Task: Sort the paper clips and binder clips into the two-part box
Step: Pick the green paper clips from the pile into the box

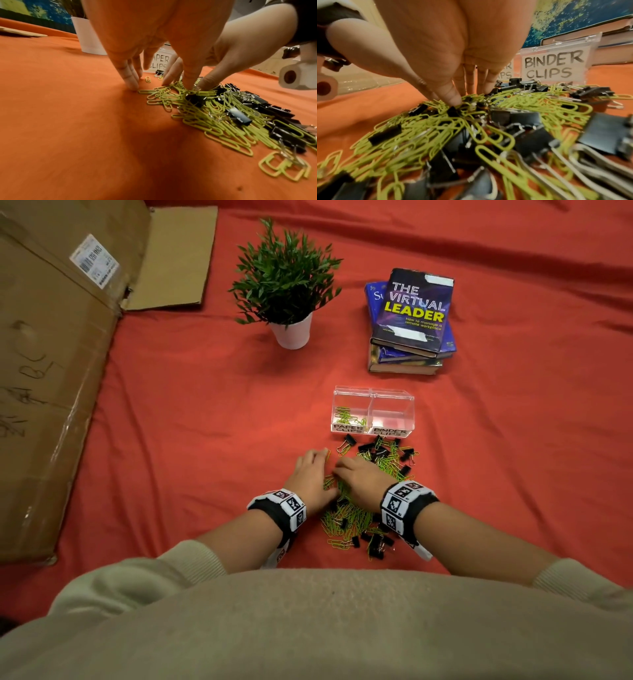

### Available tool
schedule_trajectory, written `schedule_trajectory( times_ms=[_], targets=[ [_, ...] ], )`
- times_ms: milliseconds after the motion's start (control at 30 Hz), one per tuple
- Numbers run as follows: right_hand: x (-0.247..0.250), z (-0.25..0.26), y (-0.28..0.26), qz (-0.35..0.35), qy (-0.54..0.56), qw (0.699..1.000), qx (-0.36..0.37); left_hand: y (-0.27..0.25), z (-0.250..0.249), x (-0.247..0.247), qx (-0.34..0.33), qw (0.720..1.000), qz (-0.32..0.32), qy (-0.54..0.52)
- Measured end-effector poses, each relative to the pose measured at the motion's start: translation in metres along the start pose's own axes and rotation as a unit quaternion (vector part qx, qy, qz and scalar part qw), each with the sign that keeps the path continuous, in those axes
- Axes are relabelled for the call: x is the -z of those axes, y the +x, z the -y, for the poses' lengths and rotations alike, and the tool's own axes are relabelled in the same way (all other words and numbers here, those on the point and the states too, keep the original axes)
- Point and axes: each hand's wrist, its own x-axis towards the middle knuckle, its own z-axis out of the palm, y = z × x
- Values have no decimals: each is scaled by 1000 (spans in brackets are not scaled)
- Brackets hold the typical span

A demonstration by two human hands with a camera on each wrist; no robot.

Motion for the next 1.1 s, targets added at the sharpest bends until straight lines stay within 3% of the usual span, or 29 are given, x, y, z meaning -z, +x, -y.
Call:
schedule_trajectory(
  times_ms=[400, 533, 700, 800, 933, 1100],
  targets=[
    [4, -6, -10, -9, 98, 990, -98, 9, -10, -3, -44, 997, 21, 55],
    [29, -11, -10, -14, 217, 962, -164, 10, -8, -4, -52, 997, 14, 59],
    [80, -24, 6, -69, 326, 924, -189, 10, -9, -3, -63, 995, 24, 74],
    [100, -32, 28, -109, 286, 931, -200, 11, -9, -5, -67, 994, 30, 76],
    [103, -38, 52, -108, 180, 955, -209, 10, -6, -6, -76, 994, 32, 73],
    [83, -25, 43, -171, 75, 976, -113, 5, -8, -9, -60, 996, 22, 66]
  ],
)
